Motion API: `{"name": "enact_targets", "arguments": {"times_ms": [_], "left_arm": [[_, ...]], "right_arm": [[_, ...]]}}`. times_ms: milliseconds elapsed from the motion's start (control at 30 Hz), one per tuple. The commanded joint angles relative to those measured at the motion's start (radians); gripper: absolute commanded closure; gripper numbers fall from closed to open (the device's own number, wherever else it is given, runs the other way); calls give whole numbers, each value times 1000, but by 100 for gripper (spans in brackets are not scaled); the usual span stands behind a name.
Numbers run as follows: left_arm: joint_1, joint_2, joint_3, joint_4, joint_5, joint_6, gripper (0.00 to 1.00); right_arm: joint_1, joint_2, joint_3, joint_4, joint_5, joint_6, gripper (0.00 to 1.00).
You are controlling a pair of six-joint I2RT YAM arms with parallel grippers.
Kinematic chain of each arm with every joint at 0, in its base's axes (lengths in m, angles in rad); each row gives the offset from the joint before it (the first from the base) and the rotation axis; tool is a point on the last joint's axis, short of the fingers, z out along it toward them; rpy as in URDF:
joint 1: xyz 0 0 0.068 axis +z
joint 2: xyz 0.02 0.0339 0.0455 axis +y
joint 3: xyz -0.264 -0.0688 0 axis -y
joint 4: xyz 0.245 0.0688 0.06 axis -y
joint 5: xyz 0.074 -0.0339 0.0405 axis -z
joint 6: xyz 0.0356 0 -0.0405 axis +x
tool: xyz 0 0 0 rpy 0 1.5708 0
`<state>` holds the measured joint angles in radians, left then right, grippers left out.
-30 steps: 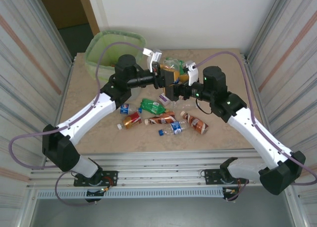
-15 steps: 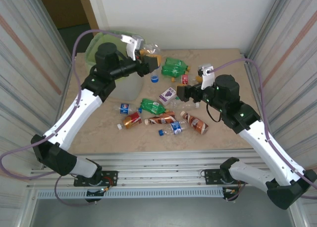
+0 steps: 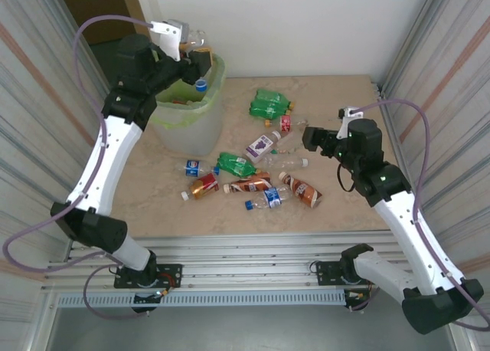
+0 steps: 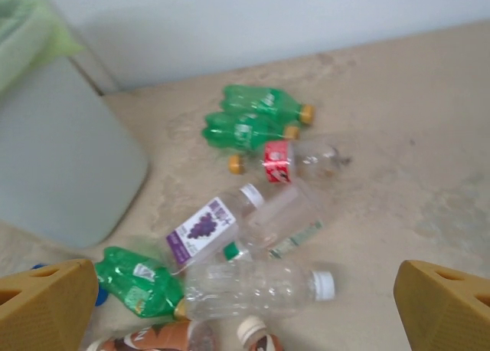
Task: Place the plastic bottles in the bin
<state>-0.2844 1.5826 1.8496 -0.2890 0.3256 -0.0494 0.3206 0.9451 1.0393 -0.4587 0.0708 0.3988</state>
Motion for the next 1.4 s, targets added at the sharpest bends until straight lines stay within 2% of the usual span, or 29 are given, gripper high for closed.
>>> {"name": "enact_targets", "arguments": {"times_ms": [0,300,567,900,1000,1233,1367], "left_arm": [[37,70,89,-87,-53,44,76],[85,250,272,-265,-115,106,75],[108,372,380,-417,-133,147,73],[116,475,429,-523,-107,158,63],[117,496,448,-550,-97,158,56],[118,507,458,-570,-82,137,27],[119,493,464,-572,-93,128,18]], "right_arm": [[-60,-2,-10,-75,-20,117,3],[-159,89,-18,-237,41,215,2],[-175,180,-11,-308,-20,215,2],[-149,279,1,-335,14,268,3],[-114,291,14,-339,41,260,2],[-42,303,37,-356,115,232,2],[-32,302,35,-380,110,196,2]]}}
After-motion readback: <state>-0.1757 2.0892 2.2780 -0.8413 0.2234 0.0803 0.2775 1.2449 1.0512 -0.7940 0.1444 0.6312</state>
